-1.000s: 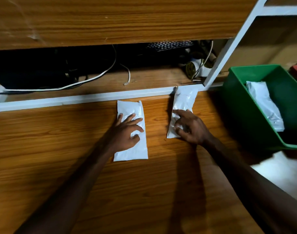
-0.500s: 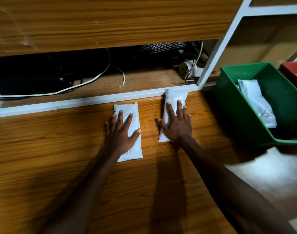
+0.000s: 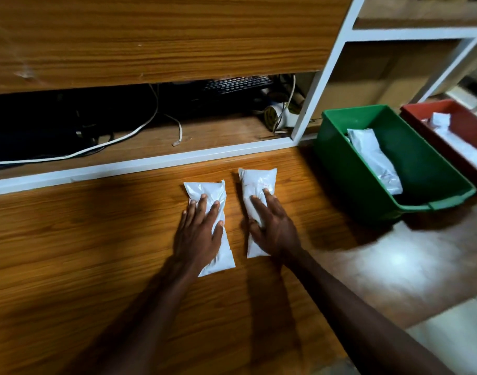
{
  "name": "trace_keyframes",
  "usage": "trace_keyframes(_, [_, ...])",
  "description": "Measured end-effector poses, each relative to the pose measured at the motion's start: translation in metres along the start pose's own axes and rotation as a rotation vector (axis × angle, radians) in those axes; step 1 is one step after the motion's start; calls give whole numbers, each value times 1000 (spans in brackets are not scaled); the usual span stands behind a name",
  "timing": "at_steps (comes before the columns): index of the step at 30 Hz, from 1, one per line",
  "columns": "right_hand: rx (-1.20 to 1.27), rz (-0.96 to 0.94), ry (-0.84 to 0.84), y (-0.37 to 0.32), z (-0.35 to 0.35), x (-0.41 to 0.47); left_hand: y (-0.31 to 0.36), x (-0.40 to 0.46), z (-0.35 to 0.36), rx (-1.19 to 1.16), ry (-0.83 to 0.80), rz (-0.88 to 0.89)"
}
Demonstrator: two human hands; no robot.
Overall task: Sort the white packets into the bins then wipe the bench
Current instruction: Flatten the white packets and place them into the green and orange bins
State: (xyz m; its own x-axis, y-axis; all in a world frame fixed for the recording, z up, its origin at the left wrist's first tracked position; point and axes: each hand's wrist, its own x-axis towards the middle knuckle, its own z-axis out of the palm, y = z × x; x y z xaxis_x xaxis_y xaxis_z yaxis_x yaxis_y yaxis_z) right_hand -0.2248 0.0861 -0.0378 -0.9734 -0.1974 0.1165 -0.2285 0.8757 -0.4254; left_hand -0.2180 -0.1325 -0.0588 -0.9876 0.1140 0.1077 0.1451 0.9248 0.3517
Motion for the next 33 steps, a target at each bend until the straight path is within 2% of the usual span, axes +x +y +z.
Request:
trace_keyframes(9, [39,82,194,13,-31,-108,56,-44,12,-157,40,145])
trace_keyframes(15, [67,219,367,22,-54,-178,111,-87,16,-119,7,287])
trace_keyframes(20, [99,284,512,46,-72,-260,178,-134,18,-91,-44,394])
trace_keyframes(24, [78,411,598,67,-91,-334,239,-176,26,-134,-54,485])
trace_keyframes(33, [65,581,690,131,-127,-436,353,-225,62,-211,-162,669])
